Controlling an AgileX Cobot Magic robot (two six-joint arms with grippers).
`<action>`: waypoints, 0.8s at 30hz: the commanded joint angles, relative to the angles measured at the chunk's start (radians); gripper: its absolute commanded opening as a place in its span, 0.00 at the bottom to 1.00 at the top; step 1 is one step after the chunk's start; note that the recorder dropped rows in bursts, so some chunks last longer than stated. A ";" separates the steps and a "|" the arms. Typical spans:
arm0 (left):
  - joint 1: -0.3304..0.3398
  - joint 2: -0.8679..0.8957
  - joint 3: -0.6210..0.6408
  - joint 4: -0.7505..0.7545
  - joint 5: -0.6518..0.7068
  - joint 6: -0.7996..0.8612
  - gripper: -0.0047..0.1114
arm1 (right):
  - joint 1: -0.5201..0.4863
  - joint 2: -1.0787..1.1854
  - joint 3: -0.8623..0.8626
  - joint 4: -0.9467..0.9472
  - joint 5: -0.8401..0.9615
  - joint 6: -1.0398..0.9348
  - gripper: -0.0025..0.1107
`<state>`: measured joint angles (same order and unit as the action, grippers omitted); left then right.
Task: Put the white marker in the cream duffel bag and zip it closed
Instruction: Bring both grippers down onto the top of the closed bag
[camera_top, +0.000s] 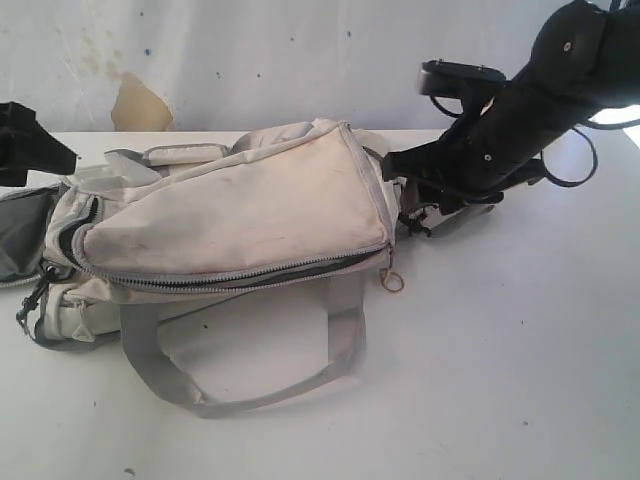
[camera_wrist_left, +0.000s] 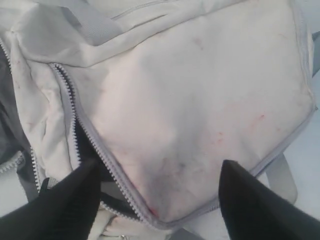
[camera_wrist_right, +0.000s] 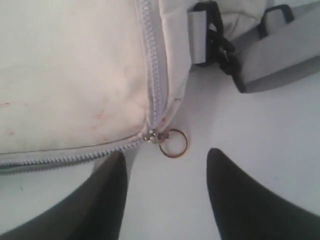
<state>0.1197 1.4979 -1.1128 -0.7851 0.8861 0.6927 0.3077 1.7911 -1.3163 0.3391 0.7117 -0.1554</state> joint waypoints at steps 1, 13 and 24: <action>-0.033 -0.040 -0.006 0.042 0.050 -0.047 0.66 | -0.009 0.067 -0.052 0.057 -0.004 -0.066 0.43; -0.215 -0.047 -0.004 0.103 0.063 -0.145 0.66 | -0.009 0.222 -0.101 0.145 -0.151 -0.076 0.43; -0.344 -0.047 0.018 0.105 -0.028 -0.167 0.66 | -0.009 0.237 -0.101 0.247 -0.192 -0.103 0.27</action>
<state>-0.2046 1.4635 -1.1109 -0.6840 0.8933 0.5341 0.3077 2.0258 -1.4117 0.5692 0.5148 -0.2476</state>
